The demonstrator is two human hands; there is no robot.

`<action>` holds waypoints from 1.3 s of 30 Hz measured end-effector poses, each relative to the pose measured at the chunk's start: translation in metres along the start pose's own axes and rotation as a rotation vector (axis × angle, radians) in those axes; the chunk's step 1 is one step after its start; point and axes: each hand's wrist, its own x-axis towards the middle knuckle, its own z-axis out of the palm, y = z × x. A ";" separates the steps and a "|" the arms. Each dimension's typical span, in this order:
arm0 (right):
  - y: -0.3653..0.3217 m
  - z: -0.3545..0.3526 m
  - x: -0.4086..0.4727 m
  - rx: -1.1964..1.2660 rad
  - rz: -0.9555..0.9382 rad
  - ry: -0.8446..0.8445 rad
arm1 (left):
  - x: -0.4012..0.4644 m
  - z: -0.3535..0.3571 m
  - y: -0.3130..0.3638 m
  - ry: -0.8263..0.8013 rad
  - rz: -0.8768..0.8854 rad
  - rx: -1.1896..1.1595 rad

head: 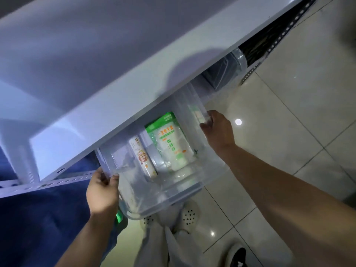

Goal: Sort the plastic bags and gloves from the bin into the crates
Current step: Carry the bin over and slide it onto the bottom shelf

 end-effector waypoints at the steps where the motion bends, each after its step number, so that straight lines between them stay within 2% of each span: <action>1: -0.003 0.004 0.009 0.010 -0.007 -0.006 | -0.001 0.001 0.000 0.015 -0.015 -0.047; 6: -0.017 0.020 0.045 -0.029 -0.137 -0.008 | -0.015 0.010 -0.013 0.075 -0.056 -0.180; 10: -0.024 0.021 0.055 -0.121 -0.192 0.018 | -0.024 0.017 -0.025 0.047 -0.115 -0.235; 13: -0.024 0.009 0.049 -0.195 -0.250 0.042 | -0.024 0.020 -0.027 0.072 -0.163 -0.244; 17: -0.022 -0.022 0.039 -0.230 -0.232 0.100 | -0.020 0.026 -0.016 0.103 -0.289 -0.255; 22: -0.018 -0.068 0.041 -0.232 -0.219 0.318 | -0.014 0.034 -0.011 0.099 -0.237 -0.172; 26: -0.018 -0.084 0.053 -0.228 -0.191 0.511 | -0.010 0.035 -0.016 0.068 -0.217 -0.219; 30: -0.020 -0.078 0.082 -0.174 -0.001 0.386 | -0.012 0.040 -0.022 0.103 -0.242 -0.357; 32: -0.021 -0.074 0.093 -0.042 0.057 0.282 | -0.015 0.041 -0.024 0.144 -0.273 -0.404; 35: -0.020 -0.075 0.101 0.066 0.014 0.206 | -0.019 0.041 -0.025 0.137 -0.313 -0.440; 39: -0.028 -0.076 0.095 0.188 -0.019 0.041 | -0.022 0.038 -0.026 0.093 -0.267 -0.377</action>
